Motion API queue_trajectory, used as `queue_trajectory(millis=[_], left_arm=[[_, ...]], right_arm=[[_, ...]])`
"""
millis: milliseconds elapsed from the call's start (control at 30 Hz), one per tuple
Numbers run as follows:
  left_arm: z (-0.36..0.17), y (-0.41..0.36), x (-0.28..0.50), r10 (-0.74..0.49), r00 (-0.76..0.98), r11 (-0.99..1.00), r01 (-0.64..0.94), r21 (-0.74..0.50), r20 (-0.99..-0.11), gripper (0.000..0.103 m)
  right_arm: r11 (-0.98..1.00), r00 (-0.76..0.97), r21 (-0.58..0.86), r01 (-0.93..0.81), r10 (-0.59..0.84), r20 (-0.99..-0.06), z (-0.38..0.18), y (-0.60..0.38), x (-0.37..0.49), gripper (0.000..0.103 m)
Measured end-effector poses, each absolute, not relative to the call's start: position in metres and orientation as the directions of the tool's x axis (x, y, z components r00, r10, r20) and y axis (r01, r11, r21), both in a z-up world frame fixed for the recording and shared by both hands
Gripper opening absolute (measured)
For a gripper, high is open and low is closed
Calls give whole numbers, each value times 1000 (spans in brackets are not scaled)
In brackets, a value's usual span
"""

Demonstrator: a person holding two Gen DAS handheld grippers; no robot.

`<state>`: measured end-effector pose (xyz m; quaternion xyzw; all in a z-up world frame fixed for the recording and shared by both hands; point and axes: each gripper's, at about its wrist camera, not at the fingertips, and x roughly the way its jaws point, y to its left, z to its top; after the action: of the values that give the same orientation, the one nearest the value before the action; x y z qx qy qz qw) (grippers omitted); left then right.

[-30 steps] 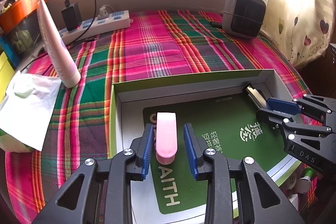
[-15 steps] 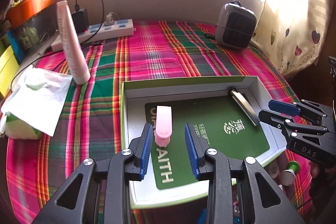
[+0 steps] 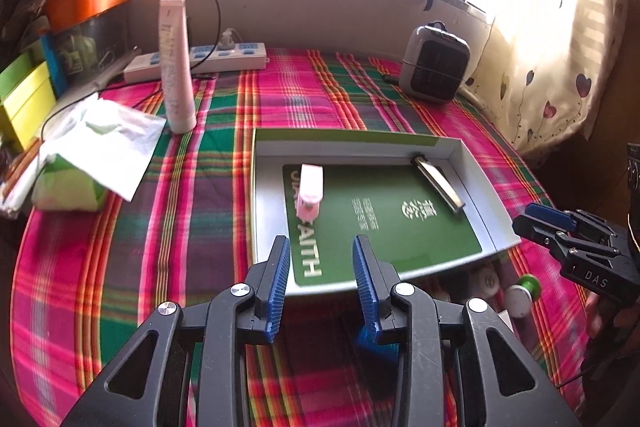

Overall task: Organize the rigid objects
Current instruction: 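Grasp the white-and-green spool with the right gripper while the left gripper withdraws, then close the left gripper on the black textured device while the right gripper holds the spool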

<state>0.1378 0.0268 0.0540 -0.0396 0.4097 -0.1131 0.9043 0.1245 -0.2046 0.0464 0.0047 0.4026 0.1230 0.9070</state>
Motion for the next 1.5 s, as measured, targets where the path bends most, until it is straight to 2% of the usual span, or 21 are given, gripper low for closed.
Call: queue_trajectory(millis=[267, 533, 1233, 1300, 1433, 1500], left_arm=[[46, 39, 109, -262, 638, 964, 144, -222, -724, 35], [33, 50, 88, -286, 627, 954, 118, -275, -725, 36], [17, 36, 72, -365, 572, 928, 158, -338, -734, 38], [16, 35, 72, -373, 567, 925, 164, -343, -734, 39], [17, 28, 71, -381, 562, 923, 178, -342, -734, 41], [17, 26, 71, -380, 561, 923, 180, -339, -736, 42]], right_arm=[[972, 667, 160, -174, 236, -707, 42, -223, 89, 48], [959, 650, 204, -199, 284, -705, 29, -218, 71, 49], [979, 637, 132, -157, 203, -744, 8, -210, 68, 49], [977, 639, 137, -162, 210, -740, 8, -211, 68, 46], [977, 647, 142, -161, 213, -732, 9, -212, 66, 33], [979, 651, 144, -148, 206, -730, 9, -214, 67, 33]])
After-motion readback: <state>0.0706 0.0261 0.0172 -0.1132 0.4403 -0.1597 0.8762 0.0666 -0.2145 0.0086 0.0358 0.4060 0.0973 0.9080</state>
